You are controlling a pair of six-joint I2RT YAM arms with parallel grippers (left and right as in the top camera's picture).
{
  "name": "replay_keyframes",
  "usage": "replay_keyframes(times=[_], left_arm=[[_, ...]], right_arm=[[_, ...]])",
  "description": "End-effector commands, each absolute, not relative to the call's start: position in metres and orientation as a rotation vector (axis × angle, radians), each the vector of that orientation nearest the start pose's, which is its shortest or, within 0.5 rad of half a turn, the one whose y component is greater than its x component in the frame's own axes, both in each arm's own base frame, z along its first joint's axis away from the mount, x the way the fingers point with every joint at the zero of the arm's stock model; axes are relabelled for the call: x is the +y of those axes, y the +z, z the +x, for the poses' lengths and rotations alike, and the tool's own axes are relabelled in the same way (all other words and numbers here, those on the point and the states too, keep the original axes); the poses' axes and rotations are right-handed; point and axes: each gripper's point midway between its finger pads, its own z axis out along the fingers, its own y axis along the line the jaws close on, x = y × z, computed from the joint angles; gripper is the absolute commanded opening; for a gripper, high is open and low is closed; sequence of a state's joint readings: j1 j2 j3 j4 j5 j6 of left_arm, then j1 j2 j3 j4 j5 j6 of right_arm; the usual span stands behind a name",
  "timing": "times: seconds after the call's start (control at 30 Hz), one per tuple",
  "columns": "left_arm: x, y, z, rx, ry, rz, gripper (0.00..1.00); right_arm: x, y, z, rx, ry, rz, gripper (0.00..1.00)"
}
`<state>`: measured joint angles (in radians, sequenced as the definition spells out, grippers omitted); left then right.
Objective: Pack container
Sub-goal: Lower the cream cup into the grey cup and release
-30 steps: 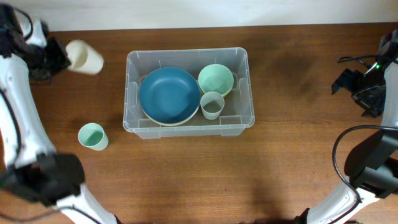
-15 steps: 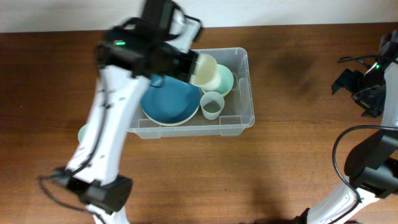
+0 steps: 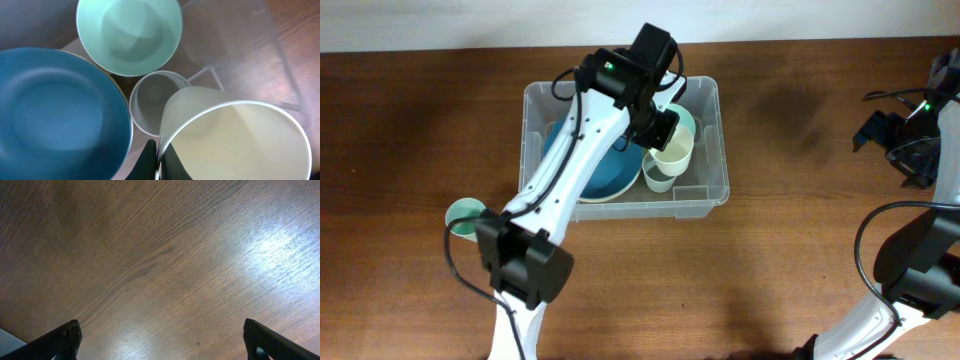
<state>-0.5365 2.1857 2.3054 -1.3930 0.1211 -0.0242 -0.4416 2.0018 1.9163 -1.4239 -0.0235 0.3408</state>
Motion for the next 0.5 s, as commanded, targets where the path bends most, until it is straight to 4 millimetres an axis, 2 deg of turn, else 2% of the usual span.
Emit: replay_keyframes(times=[0.0,0.1,0.47], left_arm=[[-0.257,0.164,0.409,2.819,-0.215,0.72,0.0],[-0.251,0.162,0.413,2.822,-0.156,0.687,0.01],[-0.246,0.153,0.415,2.851,-0.105,0.64,0.01]], right_arm=[[-0.165,0.146,0.358,2.845,0.018,1.182,0.99],[-0.165,0.146,0.358,2.845,0.018,1.182,0.99],[-0.165,0.146,0.358,2.845,0.018,1.182,0.99]])
